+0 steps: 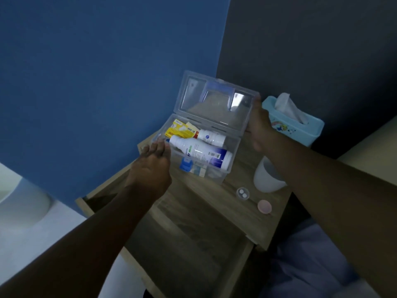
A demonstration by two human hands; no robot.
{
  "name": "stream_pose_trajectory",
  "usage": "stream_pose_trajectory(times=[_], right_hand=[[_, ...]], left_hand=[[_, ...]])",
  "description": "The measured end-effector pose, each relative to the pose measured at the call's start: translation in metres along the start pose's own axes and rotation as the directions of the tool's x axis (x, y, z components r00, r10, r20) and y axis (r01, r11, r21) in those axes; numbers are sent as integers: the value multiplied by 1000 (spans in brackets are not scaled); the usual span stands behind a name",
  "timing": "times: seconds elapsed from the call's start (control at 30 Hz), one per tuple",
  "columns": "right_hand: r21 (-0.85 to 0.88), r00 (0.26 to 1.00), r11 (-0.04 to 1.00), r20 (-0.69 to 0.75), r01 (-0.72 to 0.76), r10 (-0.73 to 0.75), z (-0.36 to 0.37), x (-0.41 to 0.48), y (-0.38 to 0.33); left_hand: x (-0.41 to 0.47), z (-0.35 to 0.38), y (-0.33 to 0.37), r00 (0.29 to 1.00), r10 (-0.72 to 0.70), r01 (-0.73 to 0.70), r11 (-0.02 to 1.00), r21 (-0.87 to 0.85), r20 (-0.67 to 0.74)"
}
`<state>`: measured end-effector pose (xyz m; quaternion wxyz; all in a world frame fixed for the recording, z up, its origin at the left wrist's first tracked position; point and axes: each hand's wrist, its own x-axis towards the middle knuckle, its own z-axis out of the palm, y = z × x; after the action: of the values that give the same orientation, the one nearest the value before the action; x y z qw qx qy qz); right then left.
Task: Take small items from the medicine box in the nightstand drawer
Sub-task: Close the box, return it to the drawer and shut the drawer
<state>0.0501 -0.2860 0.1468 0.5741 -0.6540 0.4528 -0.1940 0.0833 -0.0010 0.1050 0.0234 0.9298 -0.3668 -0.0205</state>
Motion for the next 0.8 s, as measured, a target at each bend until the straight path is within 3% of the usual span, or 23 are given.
stream_pose_trajectory(times=[0.17, 0.3, 0.4, 0.47, 0.6, 0.7, 0.8], right_hand=[[-20, 988, 988, -5, 152, -152, -9, -28, -16], [-183, 891, 878, 199, 442, -407, -17, -58, -1], [-292, 828, 780, 300, 553, -474, -23, -71, 20], [-341, 784, 709, 339, 618, -520, -23, -78, 31], [-391, 695, 576, 375, 718, -613, -20, -93, 50], [-410, 586, 435, 394, 802, -708, -18, -102, 58], [-369, 514, 369, 465, 853, -721, -16, -105, 68]], left_hand=[[0, -7, 4, 999, -14, 13, 1000, 18, 44], [3, -19, 4, 992, -12, 14, 1000, -20, 124], [-11, -26, 5, 999, -46, 48, 991, -126, 22], [-23, -27, 7, 990, -47, 24, 986, -167, -133], [-29, -23, 8, 915, -27, -88, 961, -263, -403], [-20, -25, 9, 907, 16, -134, 959, -252, -420], [-8, -19, 8, 953, 31, -99, 972, -214, -300]])
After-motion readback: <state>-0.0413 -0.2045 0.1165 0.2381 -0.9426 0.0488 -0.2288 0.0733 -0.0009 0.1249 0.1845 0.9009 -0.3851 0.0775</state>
